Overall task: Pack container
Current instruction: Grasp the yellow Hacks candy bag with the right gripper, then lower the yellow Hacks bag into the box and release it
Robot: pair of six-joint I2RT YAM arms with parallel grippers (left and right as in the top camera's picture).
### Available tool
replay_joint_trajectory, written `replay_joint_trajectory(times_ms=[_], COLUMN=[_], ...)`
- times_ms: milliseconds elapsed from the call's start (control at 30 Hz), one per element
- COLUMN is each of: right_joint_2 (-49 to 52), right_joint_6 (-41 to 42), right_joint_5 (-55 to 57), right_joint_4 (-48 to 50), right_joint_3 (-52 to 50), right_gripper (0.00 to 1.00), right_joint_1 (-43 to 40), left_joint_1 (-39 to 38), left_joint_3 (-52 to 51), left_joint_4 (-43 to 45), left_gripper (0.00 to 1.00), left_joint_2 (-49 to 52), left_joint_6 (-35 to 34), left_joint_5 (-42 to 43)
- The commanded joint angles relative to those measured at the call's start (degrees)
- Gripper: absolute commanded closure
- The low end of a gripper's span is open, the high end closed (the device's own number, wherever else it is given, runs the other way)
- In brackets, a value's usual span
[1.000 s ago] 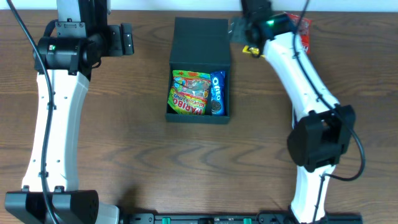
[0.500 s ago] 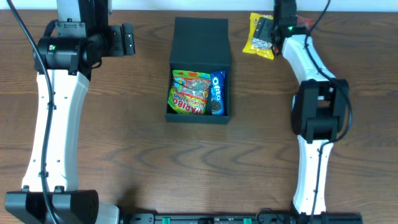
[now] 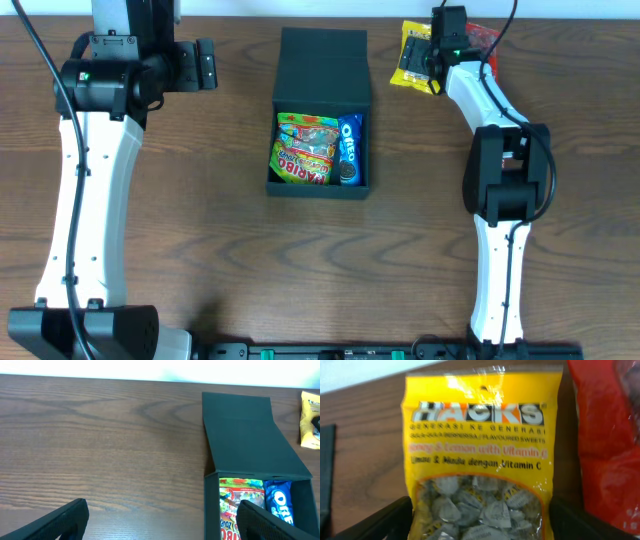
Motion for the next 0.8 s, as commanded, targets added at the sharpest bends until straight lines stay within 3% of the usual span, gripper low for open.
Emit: replay_joint_trajectory(times_ms=[0, 133, 167, 433, 767], right_joint_2=[1.4, 1.4, 1.4, -0.6, -9.6], right_joint_6=[-0.9, -0.9, -0.9, -3.0, -8.7], right_joint_5=[-0.6, -0.4, -0.4, -0.6, -3.6], right_joint_4=[-1.0, -1.8, -2.2, -11.5, -31.9], right_joint_3=[0.3, 0.3, 0.3, 6.6, 24.2], right_gripper=[0.23, 0.5, 0.62, 0.97, 0.99], right_joint_1=[0.4, 0.4, 0.4, 0.4, 4.2], left_joint_1=[0.1, 0.1, 0.1, 0.1, 0.1], left_joint_3=[0.2, 0.2, 0.2, 0.2, 0.2], left_joint_4=[-0.2, -0.2, -0.2, -0.2, -0.2], left_gripper=[0.05, 0.05, 0.05, 0.05, 0.05], left_joint_2=[-1.4, -1.4, -1.4, -1.4, -1.4], left_joint_6=[0.8, 0.8, 0.8, 0.8, 0.8], left_joint_5=[0.3, 0.3, 0.3, 0.3, 0.3])
